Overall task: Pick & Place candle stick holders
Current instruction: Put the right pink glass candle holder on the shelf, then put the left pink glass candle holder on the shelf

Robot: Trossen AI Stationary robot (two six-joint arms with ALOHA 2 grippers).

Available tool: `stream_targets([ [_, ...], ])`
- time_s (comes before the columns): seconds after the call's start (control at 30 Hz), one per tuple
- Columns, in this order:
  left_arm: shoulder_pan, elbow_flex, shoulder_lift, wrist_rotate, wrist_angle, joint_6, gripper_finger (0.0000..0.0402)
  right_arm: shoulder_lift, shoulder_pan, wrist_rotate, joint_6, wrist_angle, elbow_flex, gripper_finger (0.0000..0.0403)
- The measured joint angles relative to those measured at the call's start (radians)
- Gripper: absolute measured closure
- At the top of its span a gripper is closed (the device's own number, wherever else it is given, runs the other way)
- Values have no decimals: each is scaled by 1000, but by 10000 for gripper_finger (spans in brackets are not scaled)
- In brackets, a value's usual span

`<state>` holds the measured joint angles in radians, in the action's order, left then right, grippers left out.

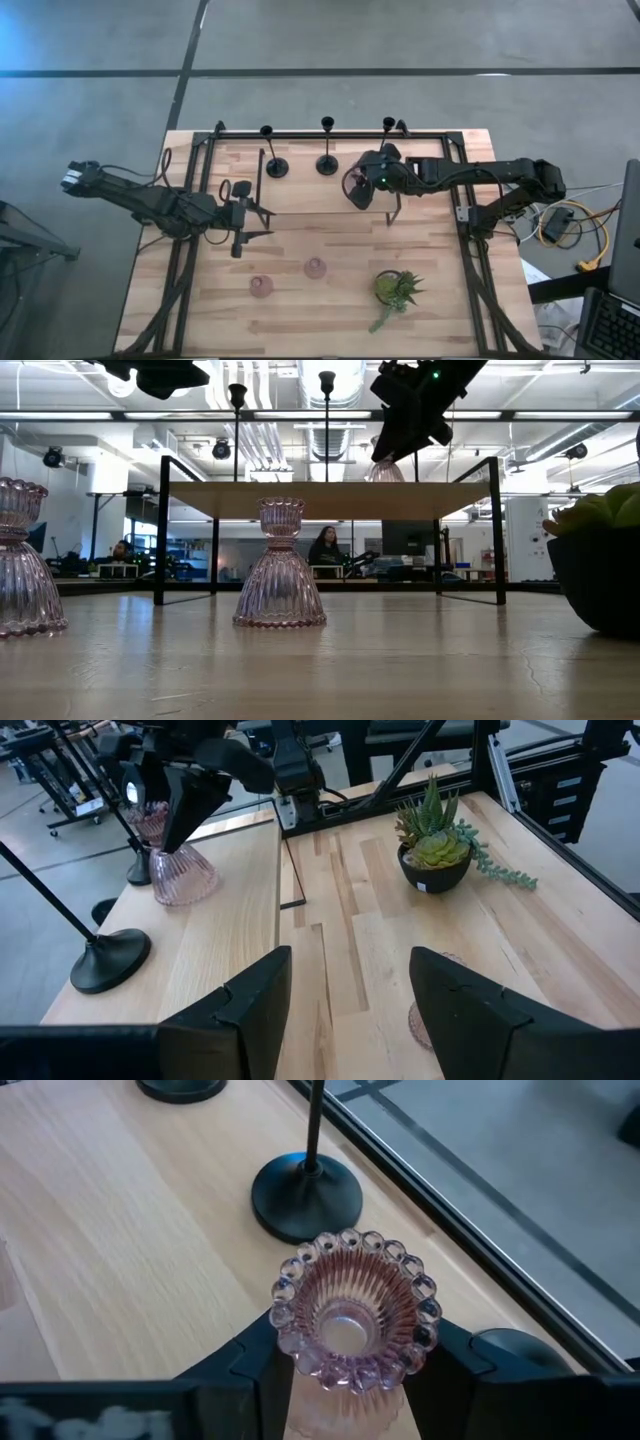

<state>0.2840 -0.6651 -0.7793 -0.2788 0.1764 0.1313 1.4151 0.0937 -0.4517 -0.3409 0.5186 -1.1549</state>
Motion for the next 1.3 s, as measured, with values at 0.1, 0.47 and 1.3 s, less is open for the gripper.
stream_targets([
  [0.1, 0, 0, 0, 0, 0, 0, 193, 0, 0, -5, 0, 0, 0, 245],
  [0.47, 0, 0, 0, 0, 0, 0, 193, -2, 0, -23, 0, 2, 2, 199],
  [1.3, 0, 0, 0, 0, 0, 0, 193, -99, -83, -126, -10, 26, 2, 202],
])
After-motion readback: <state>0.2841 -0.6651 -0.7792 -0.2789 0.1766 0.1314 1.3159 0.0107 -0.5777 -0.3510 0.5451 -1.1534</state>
